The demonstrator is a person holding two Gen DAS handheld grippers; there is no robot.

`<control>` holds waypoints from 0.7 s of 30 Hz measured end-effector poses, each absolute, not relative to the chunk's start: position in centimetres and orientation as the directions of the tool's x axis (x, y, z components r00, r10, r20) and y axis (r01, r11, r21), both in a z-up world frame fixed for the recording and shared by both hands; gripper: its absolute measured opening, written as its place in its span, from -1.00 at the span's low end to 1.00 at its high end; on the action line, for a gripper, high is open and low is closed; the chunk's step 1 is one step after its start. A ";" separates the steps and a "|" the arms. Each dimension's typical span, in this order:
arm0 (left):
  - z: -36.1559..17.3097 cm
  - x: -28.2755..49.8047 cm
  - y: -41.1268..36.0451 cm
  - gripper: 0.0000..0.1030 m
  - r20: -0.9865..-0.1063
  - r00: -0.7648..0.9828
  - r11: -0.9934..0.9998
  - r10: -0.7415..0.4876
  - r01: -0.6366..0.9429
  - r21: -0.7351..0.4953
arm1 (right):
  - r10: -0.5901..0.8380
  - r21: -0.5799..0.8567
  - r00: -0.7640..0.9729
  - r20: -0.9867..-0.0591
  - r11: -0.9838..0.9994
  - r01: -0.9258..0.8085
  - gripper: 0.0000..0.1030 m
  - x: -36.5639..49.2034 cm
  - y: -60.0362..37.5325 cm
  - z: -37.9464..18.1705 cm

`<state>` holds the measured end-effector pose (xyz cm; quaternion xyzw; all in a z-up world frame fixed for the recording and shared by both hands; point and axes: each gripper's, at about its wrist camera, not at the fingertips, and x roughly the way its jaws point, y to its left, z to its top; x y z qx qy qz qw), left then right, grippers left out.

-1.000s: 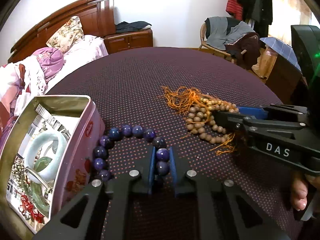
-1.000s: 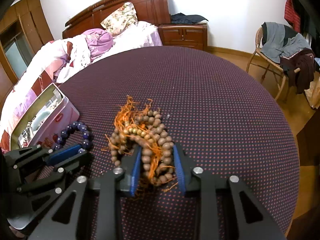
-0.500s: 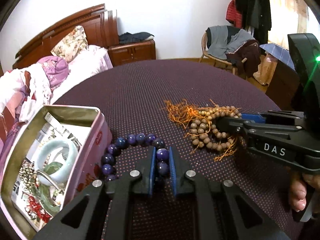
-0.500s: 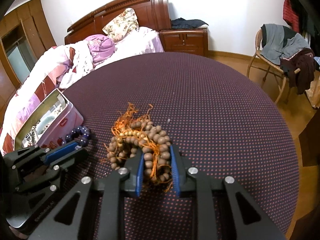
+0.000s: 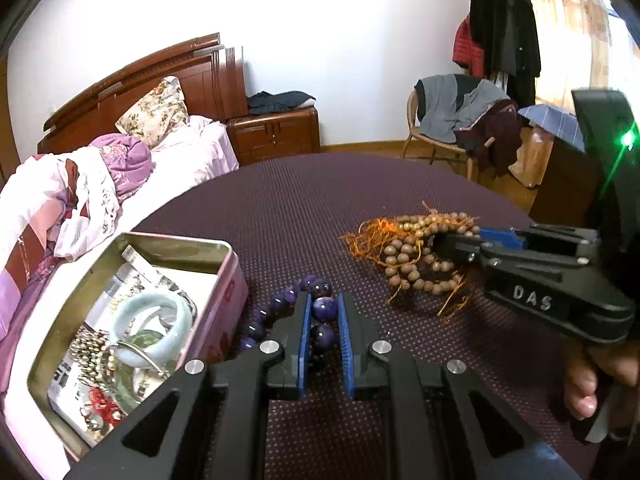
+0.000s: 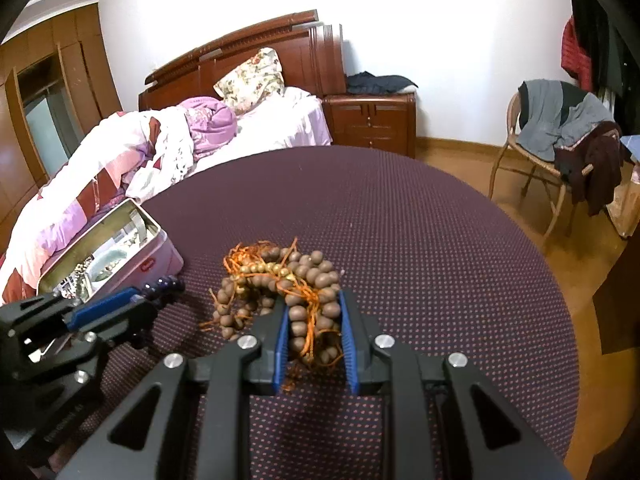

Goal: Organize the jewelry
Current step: 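Lift and carry the prayer beads and purple bracelet over the tin box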

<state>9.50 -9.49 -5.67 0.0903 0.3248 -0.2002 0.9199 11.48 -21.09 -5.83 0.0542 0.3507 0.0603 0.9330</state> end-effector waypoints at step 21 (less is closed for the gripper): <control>0.3 8.0 -5.3 -0.75 -0.523 0.785 0.923 -0.333 0.385 -0.010 | 0.186 0.132 0.813 -0.552 0.982 -0.135 -0.50 10.7 -18.8 -0.1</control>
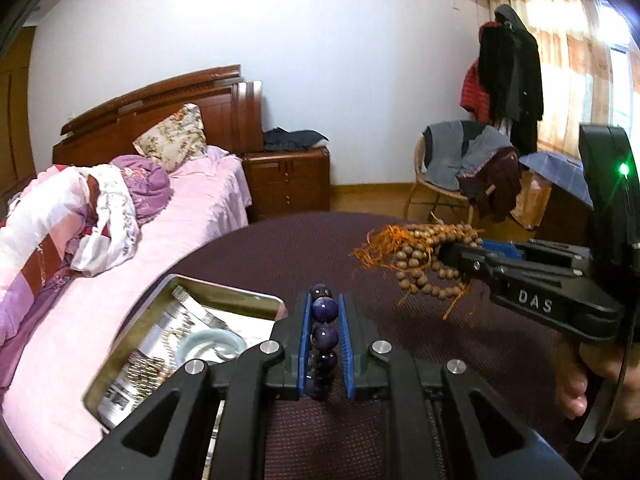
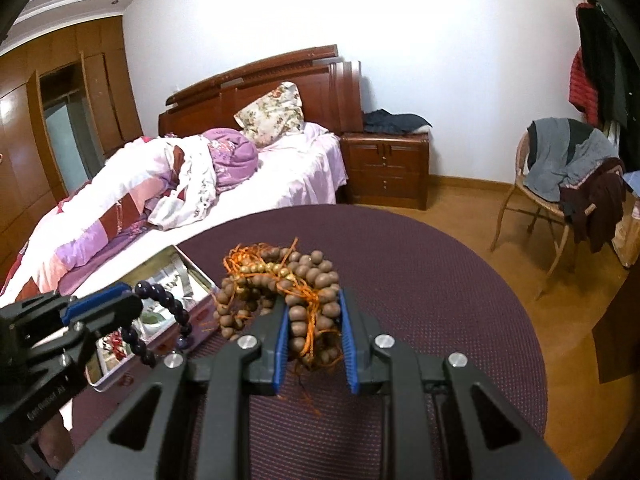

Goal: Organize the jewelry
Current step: 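Lift and carry the prayer beads and purple bracelet over the tin box, then open both grippers to drop the beads and bracelet into the tin box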

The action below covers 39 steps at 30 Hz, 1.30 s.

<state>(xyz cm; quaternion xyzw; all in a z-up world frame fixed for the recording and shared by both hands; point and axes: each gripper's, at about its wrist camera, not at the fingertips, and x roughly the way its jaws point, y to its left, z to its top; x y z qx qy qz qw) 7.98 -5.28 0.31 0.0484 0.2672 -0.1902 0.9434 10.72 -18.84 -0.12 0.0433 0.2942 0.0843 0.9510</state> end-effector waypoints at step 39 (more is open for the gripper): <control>-3.0 10.1 5.4 -0.56 -0.600 0.789 0.989 -0.128 0.145 -0.020 | 0.418 0.168 0.616 -0.667 0.891 -0.423 0.05 15.2 -3.6 -5.3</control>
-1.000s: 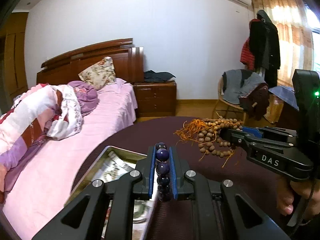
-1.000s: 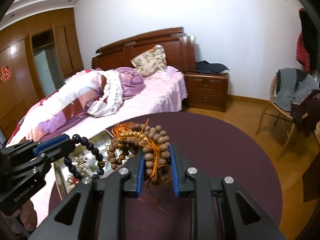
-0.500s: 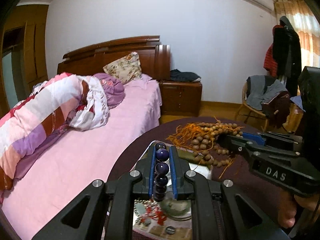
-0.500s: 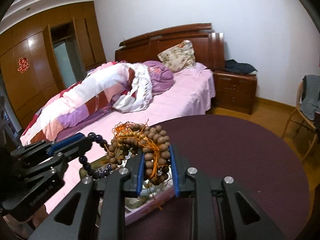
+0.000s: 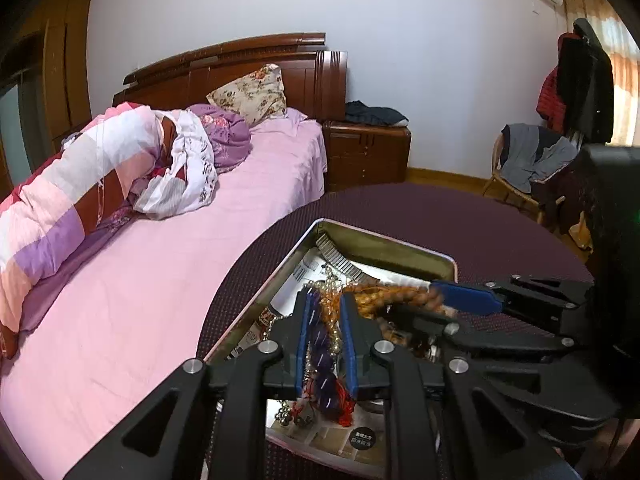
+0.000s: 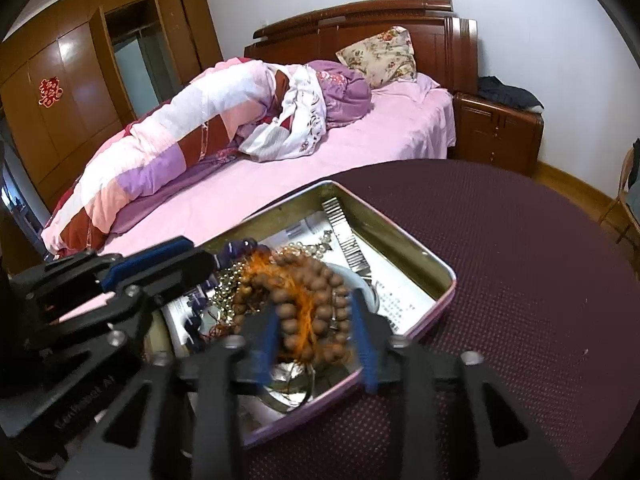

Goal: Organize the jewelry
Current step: 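Open both grippers to drop the beads and bracelet into the tin box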

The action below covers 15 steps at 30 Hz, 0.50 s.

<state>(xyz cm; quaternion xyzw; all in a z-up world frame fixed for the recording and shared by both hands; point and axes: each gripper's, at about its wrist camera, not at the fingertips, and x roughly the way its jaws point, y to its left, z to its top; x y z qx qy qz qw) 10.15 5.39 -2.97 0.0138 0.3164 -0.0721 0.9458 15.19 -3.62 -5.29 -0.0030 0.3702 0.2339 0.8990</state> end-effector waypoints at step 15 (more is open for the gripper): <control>2.1 5.6 7.7 0.60 -0.458 0.887 0.998 -0.068 0.057 -0.039 | 0.373 0.174 0.715 -0.592 0.925 -0.338 0.44 12.4 -7.1 -0.9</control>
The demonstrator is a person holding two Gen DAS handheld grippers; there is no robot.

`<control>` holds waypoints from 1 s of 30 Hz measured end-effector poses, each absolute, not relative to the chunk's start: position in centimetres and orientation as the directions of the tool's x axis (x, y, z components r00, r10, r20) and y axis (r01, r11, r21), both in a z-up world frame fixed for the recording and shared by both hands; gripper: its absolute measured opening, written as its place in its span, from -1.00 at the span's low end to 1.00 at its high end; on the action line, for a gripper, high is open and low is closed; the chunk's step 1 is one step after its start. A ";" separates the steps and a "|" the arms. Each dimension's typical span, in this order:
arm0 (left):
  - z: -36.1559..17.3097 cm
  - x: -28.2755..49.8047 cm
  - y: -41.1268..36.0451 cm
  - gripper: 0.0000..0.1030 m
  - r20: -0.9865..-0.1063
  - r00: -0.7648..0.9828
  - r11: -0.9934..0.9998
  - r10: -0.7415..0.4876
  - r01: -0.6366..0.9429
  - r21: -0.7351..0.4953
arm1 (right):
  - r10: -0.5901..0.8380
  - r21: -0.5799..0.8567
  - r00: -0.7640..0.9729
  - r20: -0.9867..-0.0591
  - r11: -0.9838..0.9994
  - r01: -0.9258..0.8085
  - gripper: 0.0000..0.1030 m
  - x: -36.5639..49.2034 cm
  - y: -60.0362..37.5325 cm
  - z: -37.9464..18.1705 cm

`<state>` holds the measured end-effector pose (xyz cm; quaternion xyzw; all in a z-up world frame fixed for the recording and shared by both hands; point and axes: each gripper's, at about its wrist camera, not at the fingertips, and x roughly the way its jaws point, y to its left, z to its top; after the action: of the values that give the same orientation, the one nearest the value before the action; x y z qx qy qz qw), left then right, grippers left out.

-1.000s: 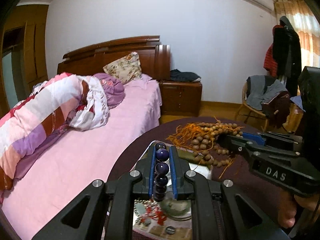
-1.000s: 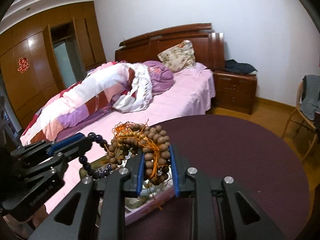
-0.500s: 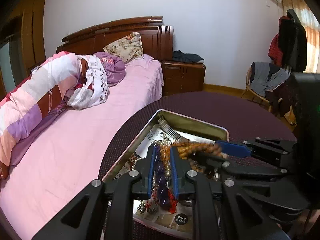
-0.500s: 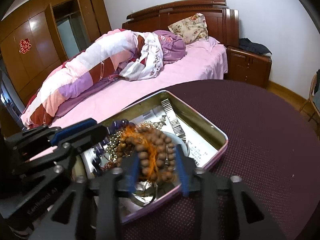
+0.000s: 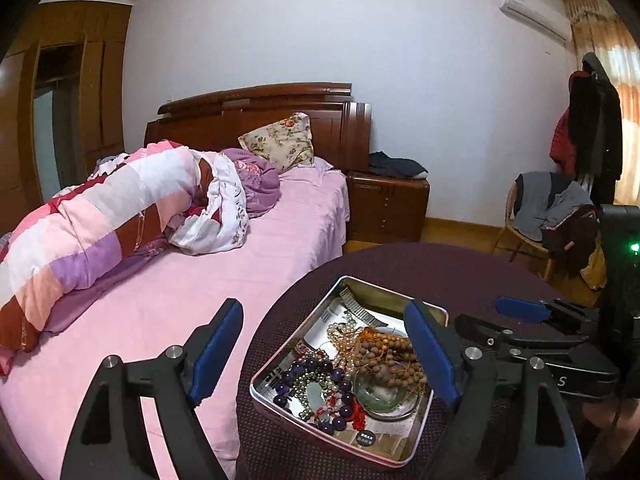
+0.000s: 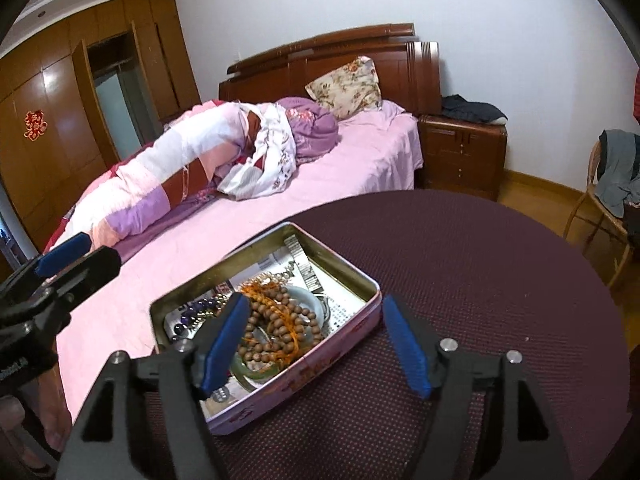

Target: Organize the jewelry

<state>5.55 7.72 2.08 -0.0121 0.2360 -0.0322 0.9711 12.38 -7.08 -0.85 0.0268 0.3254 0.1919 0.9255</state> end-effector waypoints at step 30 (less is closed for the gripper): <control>2.3 4.7 7.9 0.60 -0.469 0.881 0.998 -0.064 0.048 -0.048 | 0.388 0.158 0.741 -0.548 0.918 -0.364 0.47 10.9 -6.4 0.6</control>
<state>4.74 7.87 2.32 -0.0174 0.2425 -0.0289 0.9696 10.87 -6.44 0.64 0.0204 0.2981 0.2015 0.9328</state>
